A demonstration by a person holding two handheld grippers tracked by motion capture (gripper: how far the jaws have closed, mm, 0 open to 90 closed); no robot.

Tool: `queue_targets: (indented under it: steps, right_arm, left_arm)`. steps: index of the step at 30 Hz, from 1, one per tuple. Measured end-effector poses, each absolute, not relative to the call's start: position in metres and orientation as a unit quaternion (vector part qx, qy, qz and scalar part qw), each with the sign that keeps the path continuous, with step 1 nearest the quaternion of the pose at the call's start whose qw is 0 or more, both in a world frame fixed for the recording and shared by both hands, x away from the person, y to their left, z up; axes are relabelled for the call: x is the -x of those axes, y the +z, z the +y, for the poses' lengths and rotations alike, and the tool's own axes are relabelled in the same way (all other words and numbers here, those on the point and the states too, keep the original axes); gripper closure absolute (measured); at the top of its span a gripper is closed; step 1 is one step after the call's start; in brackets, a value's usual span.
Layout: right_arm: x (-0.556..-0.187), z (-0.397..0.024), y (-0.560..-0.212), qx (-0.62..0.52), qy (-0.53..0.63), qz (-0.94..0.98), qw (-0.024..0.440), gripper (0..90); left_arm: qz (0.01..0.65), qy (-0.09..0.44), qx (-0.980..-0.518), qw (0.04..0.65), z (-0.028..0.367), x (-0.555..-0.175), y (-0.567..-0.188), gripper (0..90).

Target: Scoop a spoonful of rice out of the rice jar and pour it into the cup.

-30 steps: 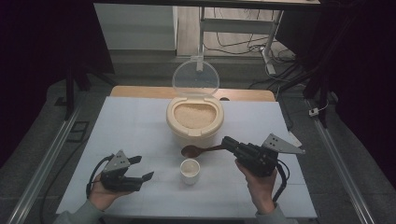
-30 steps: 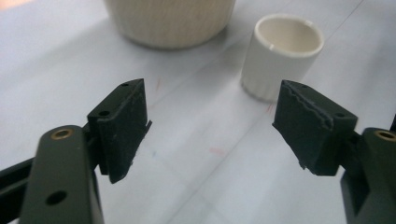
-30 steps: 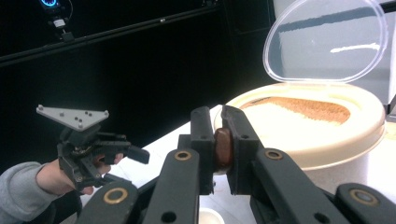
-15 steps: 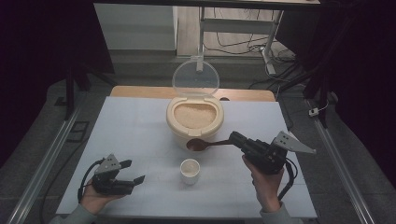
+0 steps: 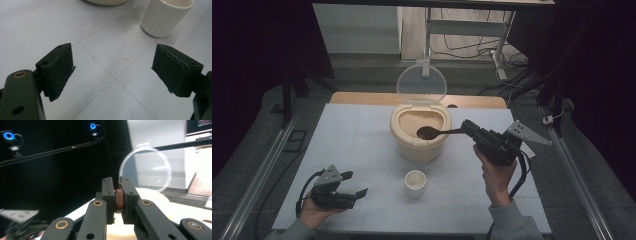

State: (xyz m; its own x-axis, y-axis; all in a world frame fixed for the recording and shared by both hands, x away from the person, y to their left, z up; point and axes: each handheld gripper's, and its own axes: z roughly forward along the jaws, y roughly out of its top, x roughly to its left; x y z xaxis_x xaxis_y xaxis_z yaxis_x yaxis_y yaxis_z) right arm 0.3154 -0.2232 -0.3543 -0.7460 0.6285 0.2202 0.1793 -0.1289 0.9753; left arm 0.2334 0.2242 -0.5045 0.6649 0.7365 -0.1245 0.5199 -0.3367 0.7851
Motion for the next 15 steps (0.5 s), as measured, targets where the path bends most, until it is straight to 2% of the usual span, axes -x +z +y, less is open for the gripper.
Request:
queue_targets:
  steps: [15]
  right_arm:
    - [-0.346, -0.222, -0.349, -0.356, 0.640, 0.645, 0.217, 82.8]
  left_arm:
    - [0.387, 0.124, -0.813, 0.417, 0.222, -0.233, -0.506, 16.4]
